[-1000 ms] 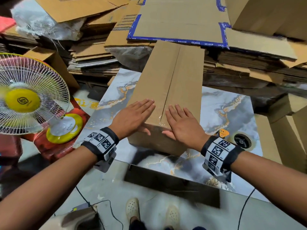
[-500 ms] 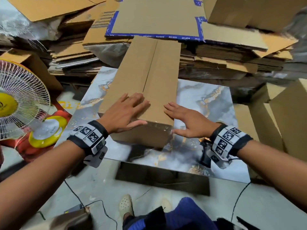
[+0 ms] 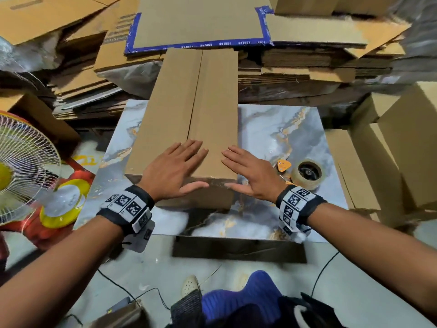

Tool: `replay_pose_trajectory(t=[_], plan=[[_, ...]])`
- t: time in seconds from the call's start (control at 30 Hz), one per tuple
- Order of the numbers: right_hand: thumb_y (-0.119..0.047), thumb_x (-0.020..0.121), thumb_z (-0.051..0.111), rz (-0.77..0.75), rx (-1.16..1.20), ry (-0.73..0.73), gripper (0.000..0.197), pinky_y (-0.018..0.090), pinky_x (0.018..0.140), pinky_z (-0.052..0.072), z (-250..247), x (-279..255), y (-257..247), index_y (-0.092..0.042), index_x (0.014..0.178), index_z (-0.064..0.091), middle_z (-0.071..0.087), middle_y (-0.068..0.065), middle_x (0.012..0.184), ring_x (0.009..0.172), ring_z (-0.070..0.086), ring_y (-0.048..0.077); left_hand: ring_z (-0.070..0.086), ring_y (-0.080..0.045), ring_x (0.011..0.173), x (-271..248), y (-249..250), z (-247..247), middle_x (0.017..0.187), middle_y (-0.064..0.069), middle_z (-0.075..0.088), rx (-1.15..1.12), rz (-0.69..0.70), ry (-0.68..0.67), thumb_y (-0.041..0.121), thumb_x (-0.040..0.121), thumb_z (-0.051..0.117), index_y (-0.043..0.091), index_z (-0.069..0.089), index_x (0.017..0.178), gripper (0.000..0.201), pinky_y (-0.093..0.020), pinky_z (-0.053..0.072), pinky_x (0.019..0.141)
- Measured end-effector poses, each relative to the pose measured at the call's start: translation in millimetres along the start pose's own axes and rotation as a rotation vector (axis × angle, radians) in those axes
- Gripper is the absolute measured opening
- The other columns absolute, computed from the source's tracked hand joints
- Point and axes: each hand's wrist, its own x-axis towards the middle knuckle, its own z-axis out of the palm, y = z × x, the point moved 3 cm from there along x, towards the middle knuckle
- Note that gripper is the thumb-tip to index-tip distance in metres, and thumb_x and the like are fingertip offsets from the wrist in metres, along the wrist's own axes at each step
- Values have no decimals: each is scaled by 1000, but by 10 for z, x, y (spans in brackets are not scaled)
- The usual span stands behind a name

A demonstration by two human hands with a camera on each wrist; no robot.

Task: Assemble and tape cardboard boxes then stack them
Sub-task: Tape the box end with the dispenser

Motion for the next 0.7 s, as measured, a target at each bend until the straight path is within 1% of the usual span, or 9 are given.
replay_pose_trajectory(t=[0.1,0.2,0.3,0.43,0.57,0.63,0.67,0.7], plan=[[-47,97,63,-18,10,25,57,44,90,59,9,2,12,-8,138,61,54,8,149,145,42,25,29,-31,151,-4,3,-1,163,-15,29,-2,-4,-5,80,95,22,12,32,158,93,-49,29,121],[-45,96,65,-24,0,21,57,41,90,59,5,-2,0,-9,139,60,53,8,150,146,41,25,30,-31,150,0,7,-2,163,-15,30,6,-3,-10,79,95,22,11,34,157,92,-49,30,120],[-45,97,63,-9,0,25,56,39,90,59,-23,-4,-21,-9,141,59,52,7,151,147,39,23,33,-32,149,-3,11,-13,162,-15,33,13,-4,-4,78,95,23,11,36,156,91,-49,33,119],[-44,97,63,0,1,33,55,41,88,60,-22,-1,-44,-10,141,58,52,6,151,147,39,23,34,-31,148,-3,16,-29,161,-16,35,13,-1,2,78,95,24,11,37,155,91,-49,33,118],[-47,100,56,-2,0,26,55,39,92,58,-51,6,-51,-11,142,58,51,5,151,147,38,22,35,-32,147,0,20,-28,160,-16,36,13,5,6,77,95,26,11,38,154,89,-50,35,117],[-46,99,57,-9,-20,24,55,32,94,55,-64,14,-58,-11,141,58,52,5,151,147,39,22,36,-32,147,0,20,-30,160,-16,36,15,6,7,76,96,26,10,38,154,89,-50,35,117],[-46,99,57,-13,-29,21,56,28,93,53,-65,17,-59,-11,142,58,51,5,151,147,39,22,35,-32,147,1,17,-32,160,-17,36,15,7,4,77,96,25,10,38,155,89,-50,35,117],[-47,99,56,-16,-35,14,57,26,90,52,-65,15,-59,-11,142,57,50,4,152,147,38,22,35,-32,148,1,16,-31,160,-17,35,15,8,-2,77,96,24,10,37,155,90,-50,34,118]])
